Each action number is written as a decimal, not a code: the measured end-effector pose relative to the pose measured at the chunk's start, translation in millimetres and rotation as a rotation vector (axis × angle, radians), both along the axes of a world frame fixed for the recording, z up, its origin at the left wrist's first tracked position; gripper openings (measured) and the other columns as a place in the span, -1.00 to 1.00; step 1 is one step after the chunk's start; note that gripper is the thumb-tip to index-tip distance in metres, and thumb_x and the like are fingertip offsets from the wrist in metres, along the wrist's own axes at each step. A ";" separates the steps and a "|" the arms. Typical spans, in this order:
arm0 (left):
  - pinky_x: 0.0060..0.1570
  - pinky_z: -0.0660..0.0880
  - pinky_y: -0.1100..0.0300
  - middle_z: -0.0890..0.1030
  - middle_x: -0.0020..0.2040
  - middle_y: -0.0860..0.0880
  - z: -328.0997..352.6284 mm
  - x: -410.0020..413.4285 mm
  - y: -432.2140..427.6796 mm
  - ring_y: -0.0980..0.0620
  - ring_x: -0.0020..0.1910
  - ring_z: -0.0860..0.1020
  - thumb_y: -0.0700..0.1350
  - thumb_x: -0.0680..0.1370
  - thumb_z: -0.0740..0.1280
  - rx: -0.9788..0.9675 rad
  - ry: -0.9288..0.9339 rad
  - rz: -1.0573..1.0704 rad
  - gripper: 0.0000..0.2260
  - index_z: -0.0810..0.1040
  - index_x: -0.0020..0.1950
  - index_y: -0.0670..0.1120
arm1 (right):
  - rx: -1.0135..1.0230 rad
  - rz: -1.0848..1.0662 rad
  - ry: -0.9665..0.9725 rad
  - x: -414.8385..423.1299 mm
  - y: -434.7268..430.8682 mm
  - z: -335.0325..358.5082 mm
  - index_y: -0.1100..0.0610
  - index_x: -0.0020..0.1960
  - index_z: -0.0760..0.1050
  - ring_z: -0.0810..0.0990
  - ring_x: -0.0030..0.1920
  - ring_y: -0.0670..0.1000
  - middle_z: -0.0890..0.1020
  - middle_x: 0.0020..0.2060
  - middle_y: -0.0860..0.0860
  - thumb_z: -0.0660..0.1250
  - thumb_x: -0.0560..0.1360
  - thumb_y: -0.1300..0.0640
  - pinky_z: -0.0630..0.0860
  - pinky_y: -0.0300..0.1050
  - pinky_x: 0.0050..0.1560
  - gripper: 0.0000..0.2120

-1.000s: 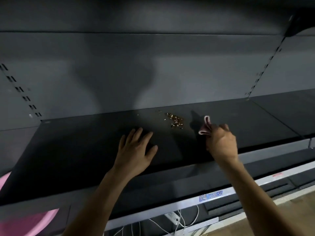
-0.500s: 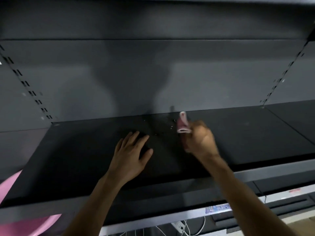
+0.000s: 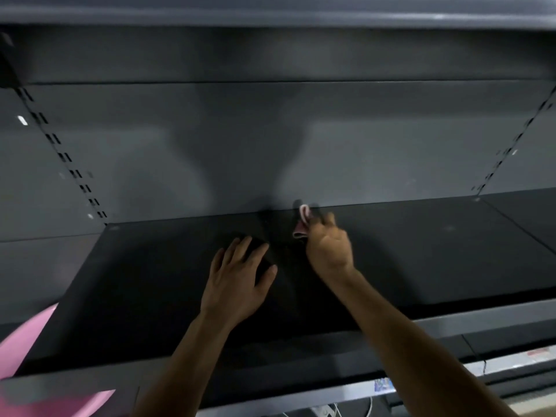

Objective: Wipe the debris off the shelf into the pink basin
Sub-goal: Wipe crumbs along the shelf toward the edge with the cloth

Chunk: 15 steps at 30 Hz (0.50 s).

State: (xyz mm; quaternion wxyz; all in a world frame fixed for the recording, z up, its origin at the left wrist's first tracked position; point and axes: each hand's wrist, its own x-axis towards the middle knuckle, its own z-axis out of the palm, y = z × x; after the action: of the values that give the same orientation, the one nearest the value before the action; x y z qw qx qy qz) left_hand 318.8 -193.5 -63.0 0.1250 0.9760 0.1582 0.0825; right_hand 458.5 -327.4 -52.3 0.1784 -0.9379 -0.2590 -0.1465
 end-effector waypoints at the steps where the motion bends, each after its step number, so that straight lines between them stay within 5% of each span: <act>1: 0.52 -0.08 0.00 0.08 0.60 0.02 -0.1 -0.1 0.3 0.01 0.57 -0.02 0.24 0.62 0.02 0.002 0.002 -0.002 -0.50 0.16 0.54 0.16 | -0.030 0.024 0.023 -5.4 11.1 2.6 0.31 0.15 0.54 0.59 -0.40 0.31 0.57 -0.05 0.30 0.33 0.50 0.27 0.55 0.11 -0.44 -0.76; 4: 0.54 -0.09 -0.01 0.07 0.60 0.02 -0.1 -2.0 2.2 0.02 0.57 -0.03 0.24 0.62 0.01 0.000 0.008 -0.015 -0.50 0.13 0.55 0.16 | 0.045 0.177 0.219 -15.1 26.5 8.7 0.16 0.37 0.41 0.61 -0.01 0.31 0.51 0.19 0.20 0.23 0.56 0.20 0.56 0.10 0.03 -0.62; 7: 0.54 -0.10 0.03 0.05 0.60 0.04 -0.8 -9.2 8.0 0.04 0.57 -0.04 0.26 0.61 0.00 -0.022 0.001 -0.032 -0.48 0.10 0.56 0.18 | 0.188 0.211 0.252 -13.8 18.1 20.0 0.02 0.21 0.53 0.65 -0.08 0.15 0.59 0.05 0.06 0.22 0.59 0.04 0.61 -0.01 -0.01 -0.77; 10: 0.53 -0.08 0.04 0.03 0.60 0.04 0.3 -21.8 21.9 0.05 0.58 -0.08 0.30 0.58 -0.01 -0.064 0.016 -0.048 -0.44 0.07 0.56 0.19 | 0.172 0.046 0.216 18.0 -18.6 24.8 0.05 0.01 0.56 0.64 -0.19 0.13 0.62 -0.09 0.09 0.15 0.60 -0.16 0.61 0.00 -0.10 -0.67; 15: 0.52 -0.06 0.05 0.05 0.60 0.04 1.7 -39.2 51.2 0.04 0.58 -0.06 0.41 0.44 -0.18 -0.053 0.018 0.012 -0.27 0.11 0.56 0.17 | 0.017 -0.178 0.237 76.0 -65.1 23.0 0.15 0.12 0.55 0.60 -0.05 0.28 0.58 0.02 0.21 0.32 0.50 0.11 0.55 0.08 -0.01 -0.77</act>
State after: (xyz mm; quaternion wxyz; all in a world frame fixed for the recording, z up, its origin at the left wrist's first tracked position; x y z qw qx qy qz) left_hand 279.5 -142.3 -61.3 0.1486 0.9721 0.1671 0.0701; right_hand 534.4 -392.5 -29.3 0.2020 -0.9663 -0.1505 -0.0524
